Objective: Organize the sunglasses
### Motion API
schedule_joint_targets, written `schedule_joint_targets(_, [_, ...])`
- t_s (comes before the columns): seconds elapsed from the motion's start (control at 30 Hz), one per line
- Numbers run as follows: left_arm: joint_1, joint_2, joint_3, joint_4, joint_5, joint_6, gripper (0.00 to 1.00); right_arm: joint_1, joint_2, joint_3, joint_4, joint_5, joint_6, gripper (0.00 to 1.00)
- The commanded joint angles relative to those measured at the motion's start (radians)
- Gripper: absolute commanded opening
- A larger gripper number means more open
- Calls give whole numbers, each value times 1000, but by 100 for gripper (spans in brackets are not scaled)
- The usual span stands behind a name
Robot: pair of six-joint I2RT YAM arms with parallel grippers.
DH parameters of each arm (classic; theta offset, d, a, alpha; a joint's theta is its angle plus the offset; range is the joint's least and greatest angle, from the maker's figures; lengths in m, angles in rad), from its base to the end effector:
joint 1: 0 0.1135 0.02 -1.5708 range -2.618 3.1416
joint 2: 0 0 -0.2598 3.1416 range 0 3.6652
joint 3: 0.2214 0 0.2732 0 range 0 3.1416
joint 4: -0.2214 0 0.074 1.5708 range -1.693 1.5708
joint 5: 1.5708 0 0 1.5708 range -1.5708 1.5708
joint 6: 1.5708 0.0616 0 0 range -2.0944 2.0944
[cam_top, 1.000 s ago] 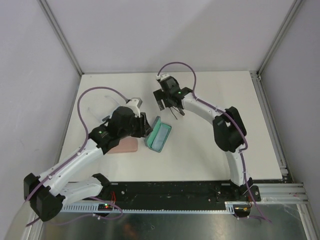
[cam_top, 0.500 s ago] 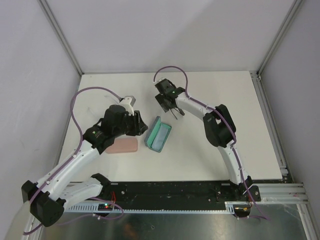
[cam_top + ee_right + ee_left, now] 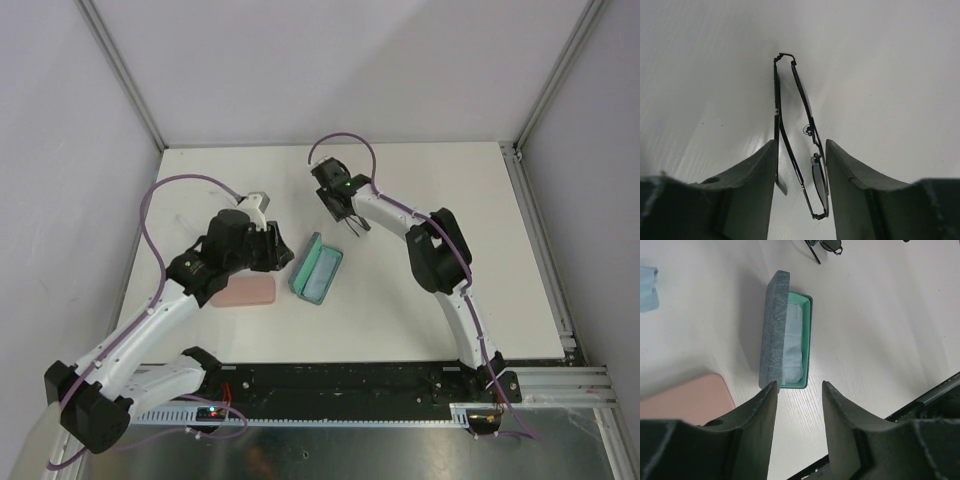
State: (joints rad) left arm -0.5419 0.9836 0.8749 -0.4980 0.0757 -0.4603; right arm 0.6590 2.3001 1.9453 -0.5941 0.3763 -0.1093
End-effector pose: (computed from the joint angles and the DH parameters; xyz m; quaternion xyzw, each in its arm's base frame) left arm 0.2193 -0.1375 0.2833 0.0536 0.8840 -0.2520 0.3902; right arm 0.4411 0.3130 0.1642 -0.2974 0.8885 -0.0898 0.3376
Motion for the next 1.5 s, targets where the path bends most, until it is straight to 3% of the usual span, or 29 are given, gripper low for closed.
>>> schedule_joint_targets(0.0, [12,0,-17,0,21,25,46,-4,26,1,8,-2,-11,45])
schedule_joint_targets(0.4, [13,9,-25,-1,22,18,45,-43,-51,-33,9,-47,50,18])
schedule_joint_targets(0.63, [13,17,-36,1,10,18,45,-120,-158,-108,23,-197,136,8])
schedule_joint_targets(1.13, [19,77,-24,39,-25,26,44,-285,-449,-494,221,-656,391,0])
schedule_joint_targets(1.47, [66,154,-30,115,-19,-19,43,-258,-666,-750,388,-706,596,0])
